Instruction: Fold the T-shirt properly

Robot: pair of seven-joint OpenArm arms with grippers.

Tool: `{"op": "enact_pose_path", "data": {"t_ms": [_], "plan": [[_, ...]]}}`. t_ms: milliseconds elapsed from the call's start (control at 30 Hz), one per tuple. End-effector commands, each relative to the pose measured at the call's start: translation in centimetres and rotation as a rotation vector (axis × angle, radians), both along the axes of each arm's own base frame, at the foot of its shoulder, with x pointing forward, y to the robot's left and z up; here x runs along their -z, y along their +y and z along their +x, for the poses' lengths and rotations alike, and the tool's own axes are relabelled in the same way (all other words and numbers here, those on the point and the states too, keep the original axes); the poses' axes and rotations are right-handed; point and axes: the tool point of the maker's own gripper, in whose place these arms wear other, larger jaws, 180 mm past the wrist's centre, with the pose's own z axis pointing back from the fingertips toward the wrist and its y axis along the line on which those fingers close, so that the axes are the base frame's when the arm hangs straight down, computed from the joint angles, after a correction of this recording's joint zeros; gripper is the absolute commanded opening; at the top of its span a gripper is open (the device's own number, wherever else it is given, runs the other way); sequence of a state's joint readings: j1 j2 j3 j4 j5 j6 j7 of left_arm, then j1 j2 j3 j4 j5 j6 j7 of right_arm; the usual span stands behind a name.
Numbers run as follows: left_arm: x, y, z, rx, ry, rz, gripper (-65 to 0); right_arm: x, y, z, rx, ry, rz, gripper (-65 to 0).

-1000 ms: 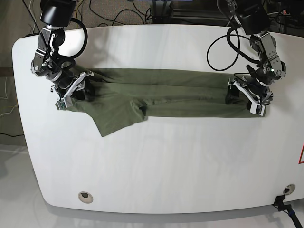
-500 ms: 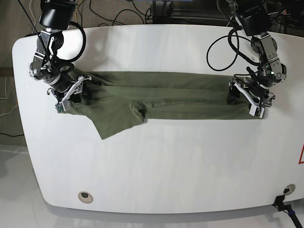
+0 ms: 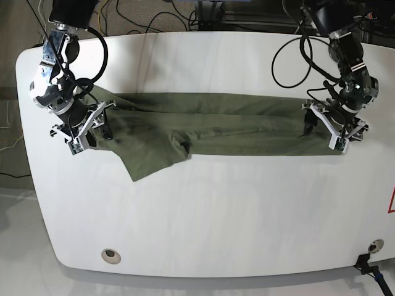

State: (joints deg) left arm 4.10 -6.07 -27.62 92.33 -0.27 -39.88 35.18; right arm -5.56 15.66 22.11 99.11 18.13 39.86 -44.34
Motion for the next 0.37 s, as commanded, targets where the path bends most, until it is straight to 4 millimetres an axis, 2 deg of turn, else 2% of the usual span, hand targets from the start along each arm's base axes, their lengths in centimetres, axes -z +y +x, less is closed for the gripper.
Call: {"op": "enact_pose_path", "data": {"t_ms": [0,167,333], "plan": [[-3.0,0.1,1.0,0.015,-0.094,0.02,-12.9,-2.2,1.0,0.3,-0.018,-0.074,0.006,-37.0],[-3.6,-0.1,-1.0,0.032,-0.095,0.064,-12.9,-2.4,2.4,-1.7,-0.039,-0.074,0.002,-37.0],[-3.9,0.4,-2.1,0.024,-0.093,0.084,-12.9,-1.7,2.6,-2.8,-0.041,-0.047,0.004,-37.0]]}}
